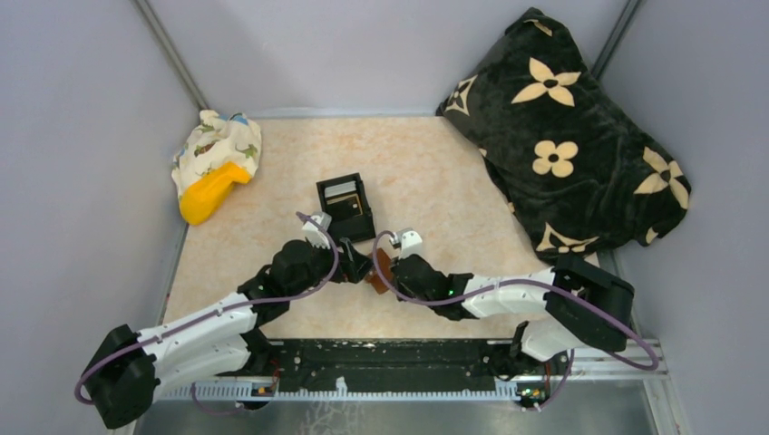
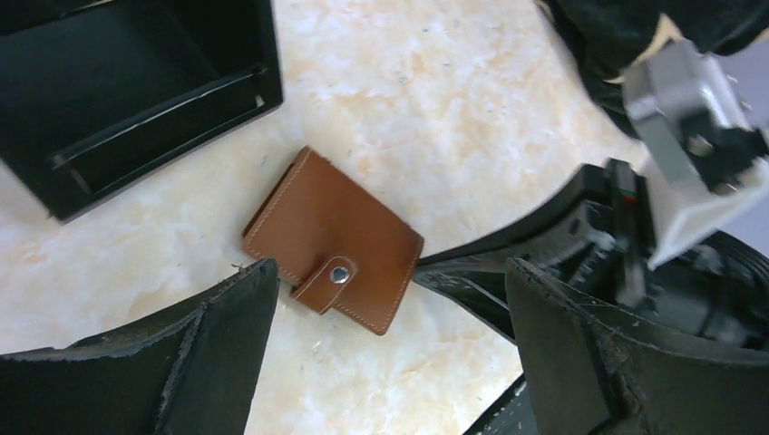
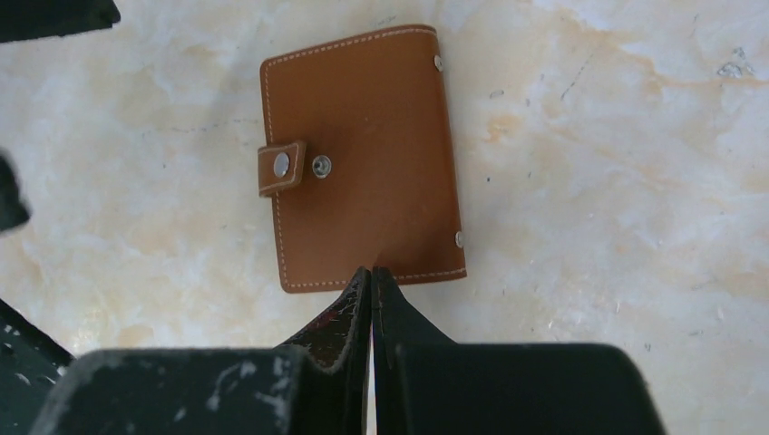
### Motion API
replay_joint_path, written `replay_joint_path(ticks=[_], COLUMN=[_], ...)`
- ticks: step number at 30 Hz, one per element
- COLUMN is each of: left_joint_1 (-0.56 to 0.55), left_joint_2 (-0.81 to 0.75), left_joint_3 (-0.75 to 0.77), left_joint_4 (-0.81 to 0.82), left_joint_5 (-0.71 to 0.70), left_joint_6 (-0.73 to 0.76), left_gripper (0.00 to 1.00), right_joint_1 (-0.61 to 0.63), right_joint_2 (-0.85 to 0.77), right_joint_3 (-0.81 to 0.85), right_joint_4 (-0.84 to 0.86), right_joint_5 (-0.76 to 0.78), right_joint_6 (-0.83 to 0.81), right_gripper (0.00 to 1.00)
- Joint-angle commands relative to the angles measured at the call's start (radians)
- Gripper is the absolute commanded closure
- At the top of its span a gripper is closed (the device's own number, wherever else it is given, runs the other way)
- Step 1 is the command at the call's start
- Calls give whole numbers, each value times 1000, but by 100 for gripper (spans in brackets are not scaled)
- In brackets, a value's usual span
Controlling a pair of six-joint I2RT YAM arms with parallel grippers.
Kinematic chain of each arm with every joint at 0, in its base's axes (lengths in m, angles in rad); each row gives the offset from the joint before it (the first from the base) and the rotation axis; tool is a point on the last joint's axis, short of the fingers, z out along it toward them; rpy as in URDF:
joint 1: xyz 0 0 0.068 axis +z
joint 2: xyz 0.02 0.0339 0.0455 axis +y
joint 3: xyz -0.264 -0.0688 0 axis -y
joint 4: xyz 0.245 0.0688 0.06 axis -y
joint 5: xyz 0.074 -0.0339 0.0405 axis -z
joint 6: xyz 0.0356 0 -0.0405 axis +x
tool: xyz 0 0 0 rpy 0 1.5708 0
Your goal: Take the credit cards out of the card holder
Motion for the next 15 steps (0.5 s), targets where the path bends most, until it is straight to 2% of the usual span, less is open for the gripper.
replay_joint_path(ticks=[1,2,5,9,13,15], left_joint_1=[-3,-3,-4,-4,-4,-4], left_joint_2=[-6,-15,-58,-146,-284,-346], left_joint_3=[32,31,24,44,86,90], left_joint_4=[-90,-100,-143,-270,-520,-613], left_joint_5=[-117,-137,-219,-322,-482,-542], left_joint_6=[-63,-82,-139,-217,-393,-466], left_gripper=[1,1,1,4,10,10], right_joint_1=[52,66,124,165,183,193], right_joint_2=[-59,-63,-34,39,114,151], right_joint_3=[44,55,103,157,199,220], right_joint_4=[-68,-78,-104,-116,-109,-108], right_joint_5=[123,148,222,284,301,310], right_joint_6=[10,-30,-117,-207,-258,-276], right_gripper=[100,96,73,48,39,38])
